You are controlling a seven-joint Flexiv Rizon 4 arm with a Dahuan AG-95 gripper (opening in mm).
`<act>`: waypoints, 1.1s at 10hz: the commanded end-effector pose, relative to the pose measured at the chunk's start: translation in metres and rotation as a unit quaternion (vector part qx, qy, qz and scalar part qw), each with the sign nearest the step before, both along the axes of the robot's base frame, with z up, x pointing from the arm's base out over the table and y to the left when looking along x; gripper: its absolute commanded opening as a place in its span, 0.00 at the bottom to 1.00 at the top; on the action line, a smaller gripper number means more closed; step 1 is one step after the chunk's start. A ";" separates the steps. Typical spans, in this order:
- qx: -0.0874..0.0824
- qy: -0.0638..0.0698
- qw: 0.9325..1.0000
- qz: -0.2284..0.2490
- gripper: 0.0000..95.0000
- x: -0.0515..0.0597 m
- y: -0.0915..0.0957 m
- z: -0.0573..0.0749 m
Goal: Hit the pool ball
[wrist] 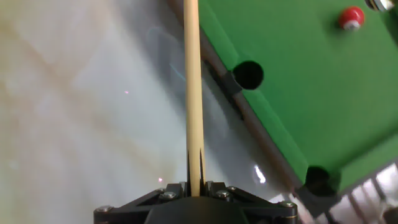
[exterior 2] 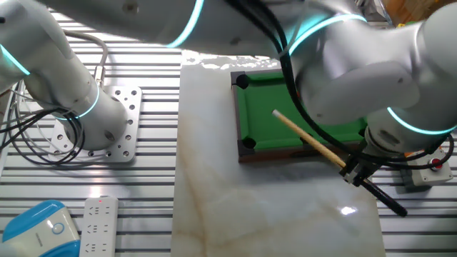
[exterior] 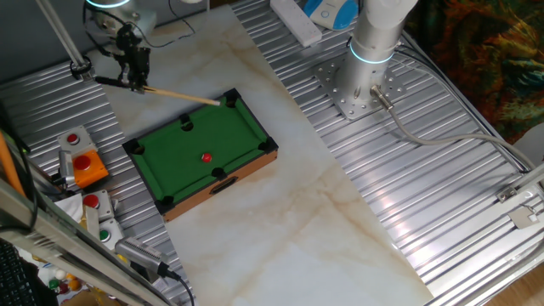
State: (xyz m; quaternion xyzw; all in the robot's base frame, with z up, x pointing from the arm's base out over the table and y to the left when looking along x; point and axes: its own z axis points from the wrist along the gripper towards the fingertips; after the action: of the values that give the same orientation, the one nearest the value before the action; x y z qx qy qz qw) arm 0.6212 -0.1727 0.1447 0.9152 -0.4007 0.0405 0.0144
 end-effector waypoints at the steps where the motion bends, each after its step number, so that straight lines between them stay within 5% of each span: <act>1: -0.004 -0.008 0.994 -0.111 0.00 -0.004 -0.008 0.007; 4: -0.016 -0.008 0.985 -0.170 0.00 -0.007 -0.015 0.008; 7: -0.024 0.007 0.971 -0.237 0.00 -0.006 -0.019 -0.006; 11: -0.003 0.012 0.954 -0.298 0.00 -0.009 -0.024 -0.006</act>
State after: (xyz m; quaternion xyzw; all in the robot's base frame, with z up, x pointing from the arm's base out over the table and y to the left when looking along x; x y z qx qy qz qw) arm 0.6136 -0.1955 0.1394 0.7656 -0.6417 0.0262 0.0356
